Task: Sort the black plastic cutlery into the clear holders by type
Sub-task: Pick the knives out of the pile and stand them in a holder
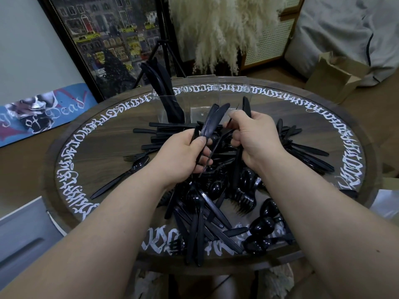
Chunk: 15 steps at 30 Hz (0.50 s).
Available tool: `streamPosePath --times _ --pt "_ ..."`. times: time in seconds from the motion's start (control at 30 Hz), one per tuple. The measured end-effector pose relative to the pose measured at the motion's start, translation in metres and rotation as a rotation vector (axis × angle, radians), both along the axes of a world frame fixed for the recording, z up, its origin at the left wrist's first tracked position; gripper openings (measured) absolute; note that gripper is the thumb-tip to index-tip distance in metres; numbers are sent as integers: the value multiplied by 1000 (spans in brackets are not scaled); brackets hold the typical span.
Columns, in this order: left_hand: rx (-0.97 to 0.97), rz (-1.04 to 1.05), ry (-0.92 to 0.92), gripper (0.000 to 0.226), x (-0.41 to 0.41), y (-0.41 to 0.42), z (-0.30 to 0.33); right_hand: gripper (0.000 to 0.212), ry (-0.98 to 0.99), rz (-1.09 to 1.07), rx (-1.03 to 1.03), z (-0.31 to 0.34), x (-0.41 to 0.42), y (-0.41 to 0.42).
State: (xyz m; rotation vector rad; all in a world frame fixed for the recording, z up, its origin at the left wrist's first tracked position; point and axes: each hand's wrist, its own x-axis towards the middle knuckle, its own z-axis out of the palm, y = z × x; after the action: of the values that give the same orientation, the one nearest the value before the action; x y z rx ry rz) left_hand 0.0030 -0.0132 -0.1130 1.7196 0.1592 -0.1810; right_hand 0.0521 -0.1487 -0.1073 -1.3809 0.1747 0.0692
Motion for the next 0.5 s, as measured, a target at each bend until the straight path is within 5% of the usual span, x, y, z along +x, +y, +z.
streamPosePath --times 0.2,0.5 --pt "41 26 0 23 -1 2 -1 15 13 21 -81 3 0 -4" --pt "103 7 -45 21 0 0 1 12 43 128 79 6 -3 1"
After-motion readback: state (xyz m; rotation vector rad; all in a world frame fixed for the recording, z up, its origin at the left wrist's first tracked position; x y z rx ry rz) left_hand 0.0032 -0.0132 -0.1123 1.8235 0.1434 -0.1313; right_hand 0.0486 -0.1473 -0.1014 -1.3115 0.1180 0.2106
